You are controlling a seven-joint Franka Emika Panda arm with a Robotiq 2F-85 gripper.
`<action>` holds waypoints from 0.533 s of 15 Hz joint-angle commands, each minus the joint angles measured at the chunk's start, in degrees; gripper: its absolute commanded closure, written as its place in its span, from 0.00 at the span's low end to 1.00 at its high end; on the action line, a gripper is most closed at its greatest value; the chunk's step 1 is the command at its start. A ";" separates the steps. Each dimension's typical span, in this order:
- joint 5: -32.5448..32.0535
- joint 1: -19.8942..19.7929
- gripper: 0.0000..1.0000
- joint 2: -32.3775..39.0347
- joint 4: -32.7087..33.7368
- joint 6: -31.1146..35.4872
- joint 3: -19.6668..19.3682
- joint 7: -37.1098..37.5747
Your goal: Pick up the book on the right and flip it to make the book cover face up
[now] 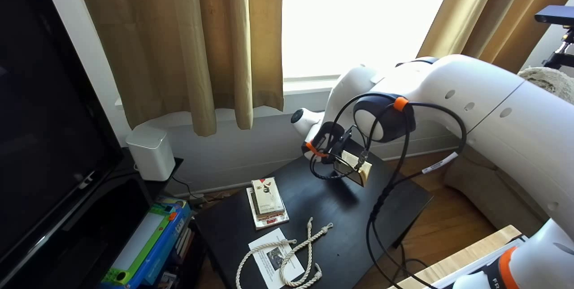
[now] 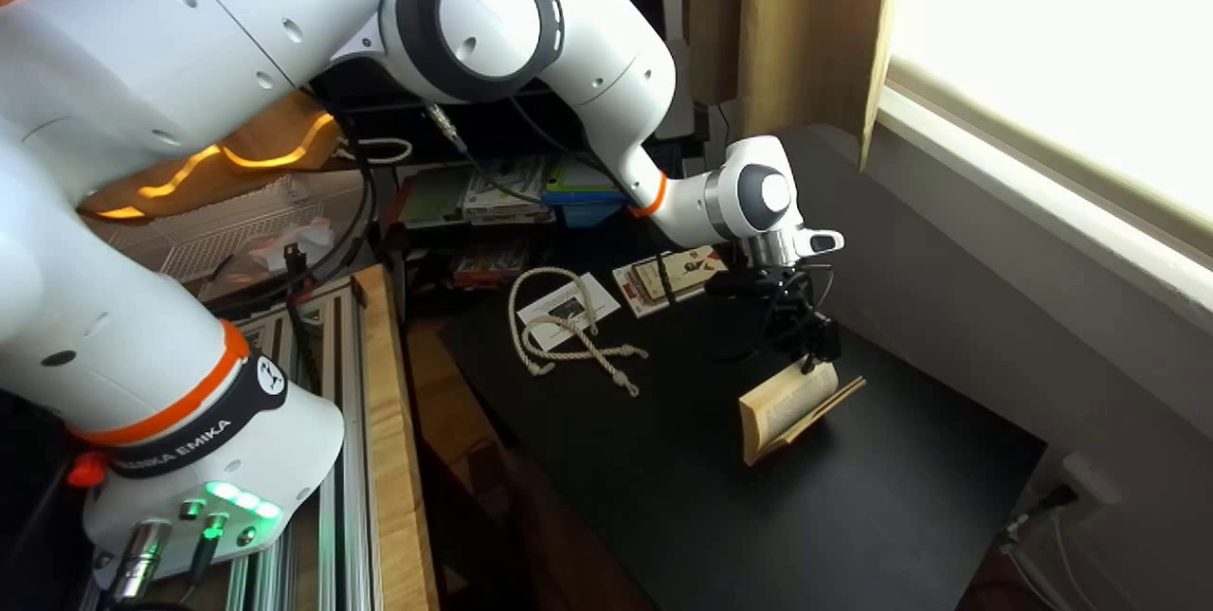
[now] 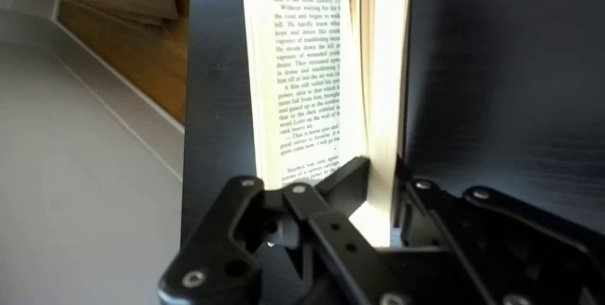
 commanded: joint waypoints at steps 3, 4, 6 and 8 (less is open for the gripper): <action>-4.19 5.07 0.97 8.05 7.02 2.09 -6.41 9.74; -4.13 5.28 0.97 8.83 7.78 2.03 -6.65 10.45; -3.60 5.36 0.97 10.86 10.19 2.14 -6.71 11.37; -5.99 5.63 0.97 8.02 6.35 3.47 -5.45 13.74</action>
